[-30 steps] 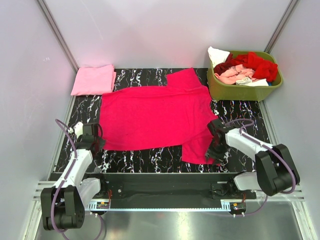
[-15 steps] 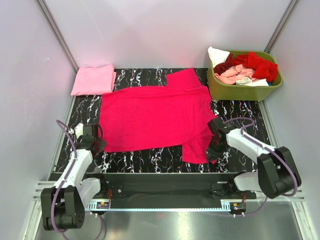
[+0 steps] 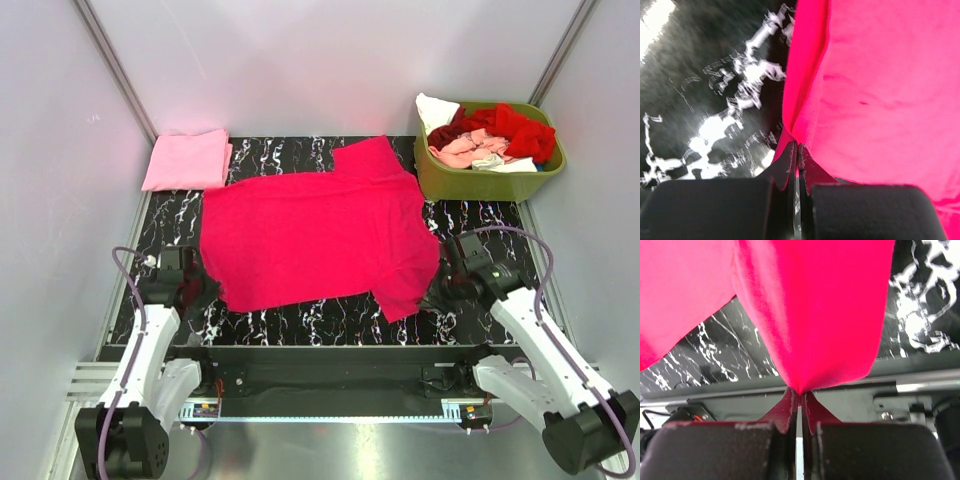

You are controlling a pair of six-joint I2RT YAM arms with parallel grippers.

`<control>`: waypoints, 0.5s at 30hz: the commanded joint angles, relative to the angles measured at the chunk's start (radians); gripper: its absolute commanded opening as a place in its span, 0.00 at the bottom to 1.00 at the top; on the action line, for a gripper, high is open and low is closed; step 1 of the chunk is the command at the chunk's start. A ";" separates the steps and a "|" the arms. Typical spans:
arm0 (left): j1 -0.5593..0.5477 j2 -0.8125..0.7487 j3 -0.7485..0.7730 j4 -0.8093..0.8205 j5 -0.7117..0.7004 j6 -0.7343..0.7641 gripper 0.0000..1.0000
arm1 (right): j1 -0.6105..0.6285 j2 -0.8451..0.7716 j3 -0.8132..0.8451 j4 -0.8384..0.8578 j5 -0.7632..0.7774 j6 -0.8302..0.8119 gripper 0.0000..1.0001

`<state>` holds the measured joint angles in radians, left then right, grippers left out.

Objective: Fold and stack the t-shirts
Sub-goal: Fold the tshirt

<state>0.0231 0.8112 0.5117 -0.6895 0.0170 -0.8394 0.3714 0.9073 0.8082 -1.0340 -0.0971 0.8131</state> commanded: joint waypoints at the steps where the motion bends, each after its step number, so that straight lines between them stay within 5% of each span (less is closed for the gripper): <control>1: -0.005 -0.015 0.097 -0.139 0.110 0.000 0.00 | 0.006 -0.065 0.037 -0.107 -0.019 0.024 0.00; 15: -0.002 -0.075 0.301 -0.459 -0.095 0.174 0.00 | 0.006 -0.163 0.071 -0.206 -0.033 0.008 0.00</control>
<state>0.0223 0.7326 0.7517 -1.0935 0.0067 -0.7277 0.3714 0.7219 0.8280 -1.2373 -0.1223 0.8272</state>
